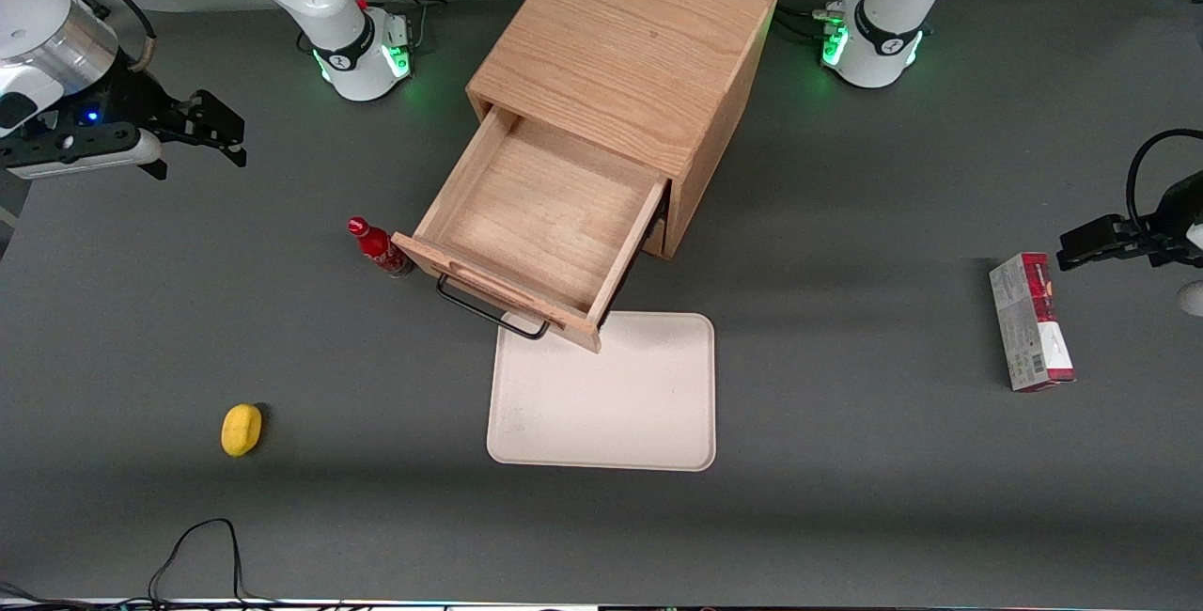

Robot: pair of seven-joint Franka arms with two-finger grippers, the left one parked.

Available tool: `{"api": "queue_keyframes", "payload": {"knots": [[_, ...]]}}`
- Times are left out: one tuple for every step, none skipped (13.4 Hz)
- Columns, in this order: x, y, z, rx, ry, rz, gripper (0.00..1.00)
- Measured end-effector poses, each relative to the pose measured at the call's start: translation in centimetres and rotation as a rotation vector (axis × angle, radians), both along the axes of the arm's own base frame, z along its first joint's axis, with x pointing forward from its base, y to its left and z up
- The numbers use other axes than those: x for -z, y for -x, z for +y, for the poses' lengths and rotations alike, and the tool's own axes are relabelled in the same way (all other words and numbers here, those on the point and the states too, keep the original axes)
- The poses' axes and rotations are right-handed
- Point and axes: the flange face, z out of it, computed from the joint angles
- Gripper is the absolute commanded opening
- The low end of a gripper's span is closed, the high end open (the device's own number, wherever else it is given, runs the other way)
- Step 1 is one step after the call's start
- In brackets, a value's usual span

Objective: Open upper drawer

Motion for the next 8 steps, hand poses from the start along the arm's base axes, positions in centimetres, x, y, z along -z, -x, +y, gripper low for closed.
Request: {"api": "queue_keyframes", "payload": {"knots": [[0.33, -0.13, 0.0, 0.002, 0.0, 0.006, 1.0], [0.64, -0.25, 0.01, 0.006, 0.001, 0.013, 1.0], [0.93, -0.36, 0.01, 0.012, 0.001, 0.018, 1.0], [1.14, -0.42, 0.01, 0.017, 0.001, 0.023, 1.0], [1.26, -0.44, 0.01, 0.023, 0.001, 0.025, 1.0], [1.31, -0.44, 0.01, 0.035, 0.001, 0.026, 1.0], [1.31, -0.44, 0.01, 0.051, 0.001, 0.025, 1.0], [1.31, -0.44, 0.01, 0.061, 0.001, 0.025, 1.0]]}}
